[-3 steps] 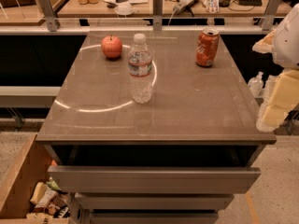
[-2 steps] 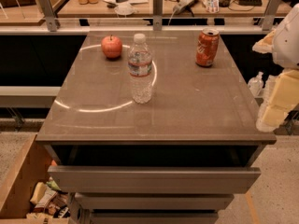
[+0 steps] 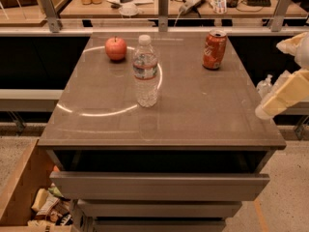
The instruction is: Knock coke can over
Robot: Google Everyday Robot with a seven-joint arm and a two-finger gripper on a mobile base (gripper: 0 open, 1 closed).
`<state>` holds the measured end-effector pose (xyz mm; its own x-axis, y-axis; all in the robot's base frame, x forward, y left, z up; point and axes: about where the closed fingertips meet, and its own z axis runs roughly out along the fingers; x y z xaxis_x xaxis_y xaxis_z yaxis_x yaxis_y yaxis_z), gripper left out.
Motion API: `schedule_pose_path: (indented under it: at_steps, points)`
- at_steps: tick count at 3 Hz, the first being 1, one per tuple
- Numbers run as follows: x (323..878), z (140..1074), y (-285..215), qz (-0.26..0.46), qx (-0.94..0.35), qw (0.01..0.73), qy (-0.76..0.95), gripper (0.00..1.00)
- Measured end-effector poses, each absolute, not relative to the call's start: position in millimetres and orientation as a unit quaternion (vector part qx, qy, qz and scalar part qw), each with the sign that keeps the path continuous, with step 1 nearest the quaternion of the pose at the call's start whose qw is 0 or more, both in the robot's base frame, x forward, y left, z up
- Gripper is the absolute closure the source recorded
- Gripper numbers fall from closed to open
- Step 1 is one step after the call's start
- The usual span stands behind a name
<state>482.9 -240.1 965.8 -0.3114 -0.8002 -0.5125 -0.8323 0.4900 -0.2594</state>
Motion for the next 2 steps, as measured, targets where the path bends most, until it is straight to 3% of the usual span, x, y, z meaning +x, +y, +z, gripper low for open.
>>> schedule_pose_path:
  at_steps: [2]
  points:
    - [581.3,962.9,-247.5,0.126,-0.392,0.503,0.760,0.00]
